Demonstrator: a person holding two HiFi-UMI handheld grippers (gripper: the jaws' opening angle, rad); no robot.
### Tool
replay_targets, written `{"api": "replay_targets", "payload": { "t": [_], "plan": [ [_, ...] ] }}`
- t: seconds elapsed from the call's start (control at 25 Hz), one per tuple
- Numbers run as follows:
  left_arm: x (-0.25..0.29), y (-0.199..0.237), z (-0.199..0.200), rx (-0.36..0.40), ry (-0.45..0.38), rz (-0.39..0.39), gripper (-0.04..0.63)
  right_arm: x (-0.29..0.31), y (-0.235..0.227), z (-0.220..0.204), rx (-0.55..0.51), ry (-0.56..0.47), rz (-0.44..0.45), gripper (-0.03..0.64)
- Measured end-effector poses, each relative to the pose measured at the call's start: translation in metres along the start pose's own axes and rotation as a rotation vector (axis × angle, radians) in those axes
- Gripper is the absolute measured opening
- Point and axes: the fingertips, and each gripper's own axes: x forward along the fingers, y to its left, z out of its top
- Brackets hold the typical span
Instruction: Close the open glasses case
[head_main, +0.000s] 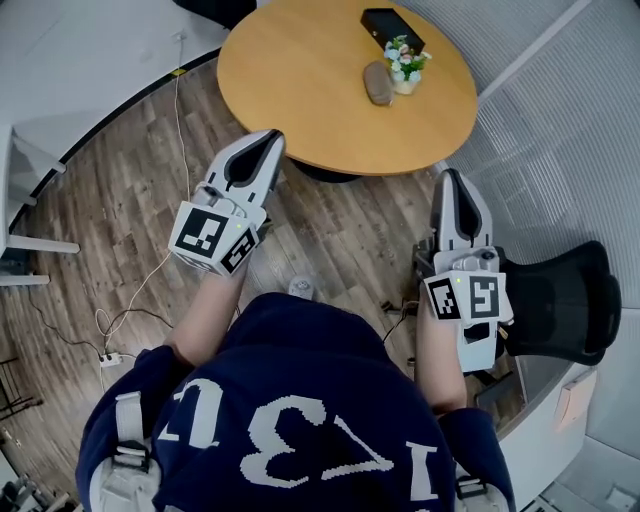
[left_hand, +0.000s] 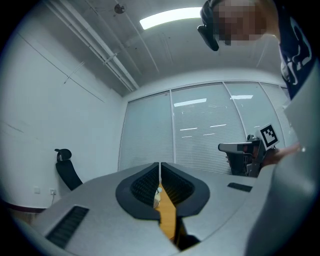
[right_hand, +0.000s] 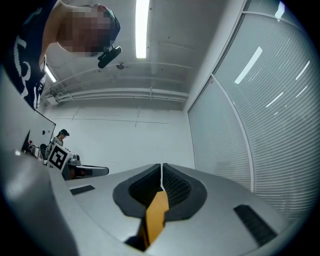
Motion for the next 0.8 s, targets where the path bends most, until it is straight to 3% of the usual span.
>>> {"api": "replay_targets", "payload": {
  "t": [0.48,0.8],
  "plan": [
    [0.045,0.041,-0.022,-0.041,0.028,-0.016,0.025,0.050,-0.023,-0.022,0.005,0.041,-0.024,0.034],
    [0.084,0.072,-0.039,-0.048,0.047,0.029,0.025,0.103,-0.052,-0.048,0.030,0.057,0.015,0.034]
  ]
}}
